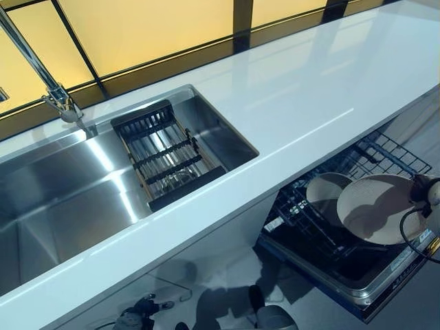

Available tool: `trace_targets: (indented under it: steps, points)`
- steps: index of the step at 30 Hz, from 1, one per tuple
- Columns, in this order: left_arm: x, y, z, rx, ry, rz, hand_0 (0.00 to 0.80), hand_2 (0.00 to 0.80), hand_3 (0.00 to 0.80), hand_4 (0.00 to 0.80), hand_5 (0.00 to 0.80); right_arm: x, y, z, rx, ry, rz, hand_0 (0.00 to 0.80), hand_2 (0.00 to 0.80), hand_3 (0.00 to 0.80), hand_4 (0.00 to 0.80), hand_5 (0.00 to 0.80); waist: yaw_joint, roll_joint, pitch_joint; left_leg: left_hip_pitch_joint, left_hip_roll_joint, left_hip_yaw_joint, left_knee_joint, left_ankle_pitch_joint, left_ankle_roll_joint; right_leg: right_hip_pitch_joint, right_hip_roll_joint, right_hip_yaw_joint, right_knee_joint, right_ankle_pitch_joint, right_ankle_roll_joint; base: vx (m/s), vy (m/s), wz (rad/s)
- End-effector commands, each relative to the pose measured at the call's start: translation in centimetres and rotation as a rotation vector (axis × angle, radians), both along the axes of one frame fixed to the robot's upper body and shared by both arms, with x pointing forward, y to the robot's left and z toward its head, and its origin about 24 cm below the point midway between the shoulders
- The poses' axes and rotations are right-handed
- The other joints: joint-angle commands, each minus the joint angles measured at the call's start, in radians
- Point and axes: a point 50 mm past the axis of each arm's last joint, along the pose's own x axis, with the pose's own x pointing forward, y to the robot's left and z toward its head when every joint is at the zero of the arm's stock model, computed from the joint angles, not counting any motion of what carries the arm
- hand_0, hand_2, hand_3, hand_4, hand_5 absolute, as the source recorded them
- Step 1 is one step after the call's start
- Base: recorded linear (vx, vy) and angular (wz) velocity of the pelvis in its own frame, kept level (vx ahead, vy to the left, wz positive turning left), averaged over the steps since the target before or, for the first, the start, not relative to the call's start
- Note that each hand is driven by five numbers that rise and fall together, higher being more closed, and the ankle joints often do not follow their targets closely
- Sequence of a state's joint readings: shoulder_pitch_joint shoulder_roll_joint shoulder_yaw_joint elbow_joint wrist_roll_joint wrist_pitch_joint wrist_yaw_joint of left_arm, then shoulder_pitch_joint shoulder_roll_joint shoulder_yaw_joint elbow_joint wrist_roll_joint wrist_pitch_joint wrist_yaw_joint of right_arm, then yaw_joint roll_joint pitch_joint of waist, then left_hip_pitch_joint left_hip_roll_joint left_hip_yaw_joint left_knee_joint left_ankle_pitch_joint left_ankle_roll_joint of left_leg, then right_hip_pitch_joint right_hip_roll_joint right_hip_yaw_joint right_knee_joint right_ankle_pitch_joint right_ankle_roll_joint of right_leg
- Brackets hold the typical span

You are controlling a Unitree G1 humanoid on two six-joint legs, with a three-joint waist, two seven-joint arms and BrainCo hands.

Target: Take plates into dishwasher

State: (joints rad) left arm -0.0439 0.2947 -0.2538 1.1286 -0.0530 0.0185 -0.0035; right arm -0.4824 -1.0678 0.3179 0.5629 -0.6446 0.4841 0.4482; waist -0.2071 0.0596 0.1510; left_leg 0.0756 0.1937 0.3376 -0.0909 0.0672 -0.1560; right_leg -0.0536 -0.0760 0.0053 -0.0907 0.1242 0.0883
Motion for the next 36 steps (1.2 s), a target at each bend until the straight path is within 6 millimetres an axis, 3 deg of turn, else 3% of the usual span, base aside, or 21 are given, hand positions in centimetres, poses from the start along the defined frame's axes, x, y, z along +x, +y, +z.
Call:
trace_targets:
  steps: [1,16,36]
  points:
    - [1.7,2.2,1.2,0.071,-0.025,-0.035,0.0,0.0,0.0,0.0,0.0,0.2,-0.2,0.1,-0.069,-0.019,-0.098,0.8,0.8,0.8,0.8,0.8,0.031,-0.076,0.0,0.063,0.01,-0.052,0.004,-0.065,0.006,-0.012,-0.068,-0.013,0.003,-0.014,0.077,-0.011,0.022,0.04]
    - [2.4,1.6,1.2,0.056,-0.018,-0.109,0.0,0.0,0.0,0.0,0.0,1.4,0.4,-2.8,-0.005,0.055,-0.225,0.8,0.8,0.8,0.8,0.8,0.095,-0.057,-0.003,0.053,0.003,-0.091,0.004,-0.062,0.011,0.002,-0.083,-0.038,0.003,-0.021,0.074,-0.001,0.007,0.04]
    - [2.8,1.1,1.2,0.054,-0.003,-0.165,0.0,0.0,0.0,0.0,0.0,2.6,2.5,-5.7,0.092,0.113,-0.184,0.8,0.8,0.8,0.8,0.8,0.14,-0.047,-0.012,0.043,0.001,-0.125,0.004,-0.057,0.014,0.012,-0.092,-0.053,0.003,-0.026,0.073,0.004,-0.001,0.03]
